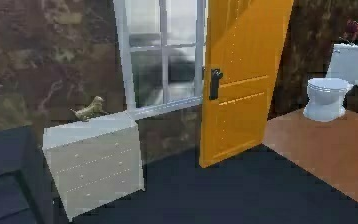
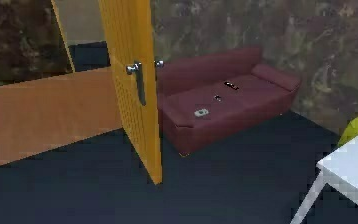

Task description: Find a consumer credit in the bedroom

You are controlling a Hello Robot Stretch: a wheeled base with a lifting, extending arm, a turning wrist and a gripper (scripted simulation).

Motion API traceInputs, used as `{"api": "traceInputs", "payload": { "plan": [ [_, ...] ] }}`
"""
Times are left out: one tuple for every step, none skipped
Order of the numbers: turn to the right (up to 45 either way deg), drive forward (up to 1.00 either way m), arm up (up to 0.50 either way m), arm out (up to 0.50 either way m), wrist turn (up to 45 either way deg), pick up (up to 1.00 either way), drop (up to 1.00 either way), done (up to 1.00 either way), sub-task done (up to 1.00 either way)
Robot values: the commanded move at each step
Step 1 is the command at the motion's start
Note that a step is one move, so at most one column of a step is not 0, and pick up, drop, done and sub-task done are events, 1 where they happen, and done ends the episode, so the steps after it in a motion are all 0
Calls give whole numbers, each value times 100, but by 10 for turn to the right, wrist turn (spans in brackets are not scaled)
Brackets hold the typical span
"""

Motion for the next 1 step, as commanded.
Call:
{"api": "traceInputs", "payload": {
  "plan": [
    [-450,0,0,0,0,0,0,0,0]
  ]
}}
